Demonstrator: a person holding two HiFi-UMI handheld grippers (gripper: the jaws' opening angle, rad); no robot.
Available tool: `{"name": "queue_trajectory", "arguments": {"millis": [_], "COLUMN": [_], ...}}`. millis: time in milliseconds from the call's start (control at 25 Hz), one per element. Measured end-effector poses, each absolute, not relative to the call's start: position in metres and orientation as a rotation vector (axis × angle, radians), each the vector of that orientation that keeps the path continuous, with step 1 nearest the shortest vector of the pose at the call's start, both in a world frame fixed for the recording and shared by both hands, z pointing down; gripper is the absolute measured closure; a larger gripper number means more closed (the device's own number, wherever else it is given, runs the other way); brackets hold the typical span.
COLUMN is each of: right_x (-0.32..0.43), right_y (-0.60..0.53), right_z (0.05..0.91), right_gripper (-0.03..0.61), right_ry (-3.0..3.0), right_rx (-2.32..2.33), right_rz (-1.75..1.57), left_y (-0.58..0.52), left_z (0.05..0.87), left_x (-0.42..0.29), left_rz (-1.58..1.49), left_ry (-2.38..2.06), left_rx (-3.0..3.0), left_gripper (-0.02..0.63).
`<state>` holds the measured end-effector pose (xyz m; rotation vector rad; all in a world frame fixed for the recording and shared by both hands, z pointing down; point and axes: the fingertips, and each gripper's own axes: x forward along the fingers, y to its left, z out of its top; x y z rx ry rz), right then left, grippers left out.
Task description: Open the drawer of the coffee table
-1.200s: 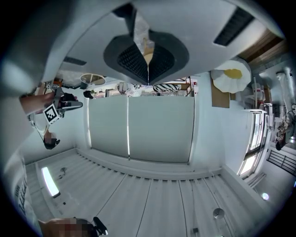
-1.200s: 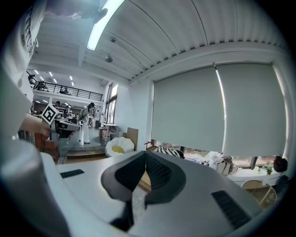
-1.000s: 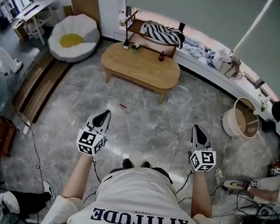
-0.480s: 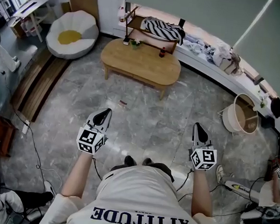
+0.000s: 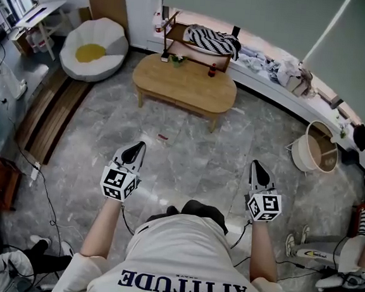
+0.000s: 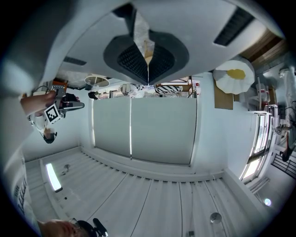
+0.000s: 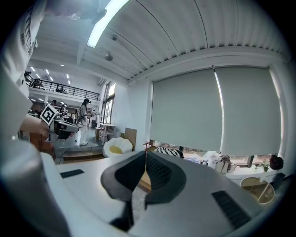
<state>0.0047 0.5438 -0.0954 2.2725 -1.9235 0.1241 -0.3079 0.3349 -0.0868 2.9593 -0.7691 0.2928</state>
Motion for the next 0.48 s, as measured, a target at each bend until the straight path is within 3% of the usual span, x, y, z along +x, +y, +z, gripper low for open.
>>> {"name": "queue_trajectory", "arguments": {"millis": [480], "right_x": [0.001], "right_y": [0.518], "right_z": [-0.093], "right_gripper": [0.558], "right_ry": [-1.938], "right_rx": [2.257], "right_rz": [0.147], "left_y": [0.31], "left_z": [-0.084], "left_x": [-0.311], "left_rz": [0.305], "left_ry": [-0.783], "left_rx": [2.937], "left_gripper": [0.592]}}
